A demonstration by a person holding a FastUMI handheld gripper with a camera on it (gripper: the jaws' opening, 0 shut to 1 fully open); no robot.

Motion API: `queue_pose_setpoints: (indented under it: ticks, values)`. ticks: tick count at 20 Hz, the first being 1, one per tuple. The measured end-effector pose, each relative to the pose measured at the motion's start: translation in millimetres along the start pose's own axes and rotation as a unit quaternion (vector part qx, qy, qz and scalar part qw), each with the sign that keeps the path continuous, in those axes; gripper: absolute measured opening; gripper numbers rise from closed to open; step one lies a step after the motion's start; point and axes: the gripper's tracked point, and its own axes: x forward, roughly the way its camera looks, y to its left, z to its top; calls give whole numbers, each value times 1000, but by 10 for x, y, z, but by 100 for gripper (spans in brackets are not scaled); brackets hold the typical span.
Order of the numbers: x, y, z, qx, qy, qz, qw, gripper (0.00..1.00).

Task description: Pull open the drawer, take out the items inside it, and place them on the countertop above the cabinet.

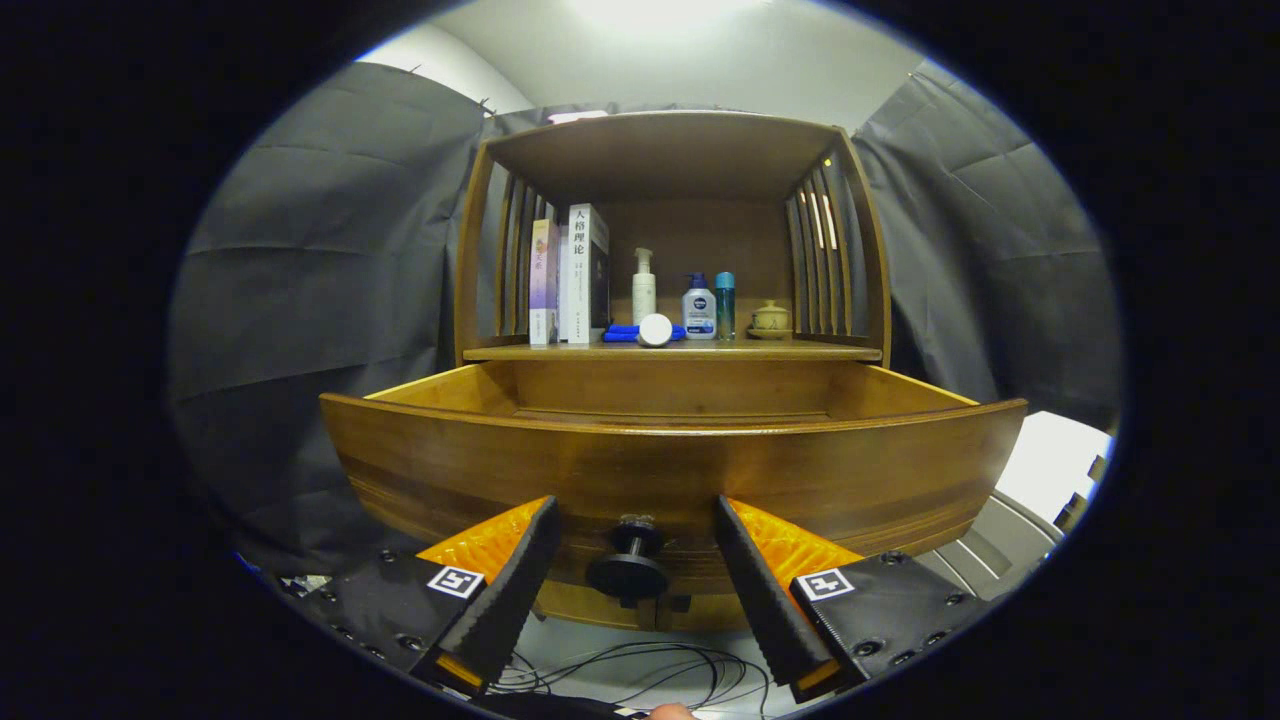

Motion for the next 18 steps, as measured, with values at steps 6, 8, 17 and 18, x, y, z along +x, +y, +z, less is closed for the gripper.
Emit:
queue_pose_setpoints:
  ticks: [6, 8, 17, 18]
  values:
    - [114, -54, 16, -13, 2, -22, 1000, 98]
    - [115, -41, 13, -18, 0, -26, 999, 99]
    - [280, -27, 73, 2, 1, -32, 999, 100]
    - [300, -30, 84, 2, 1, -33, 999, 100]
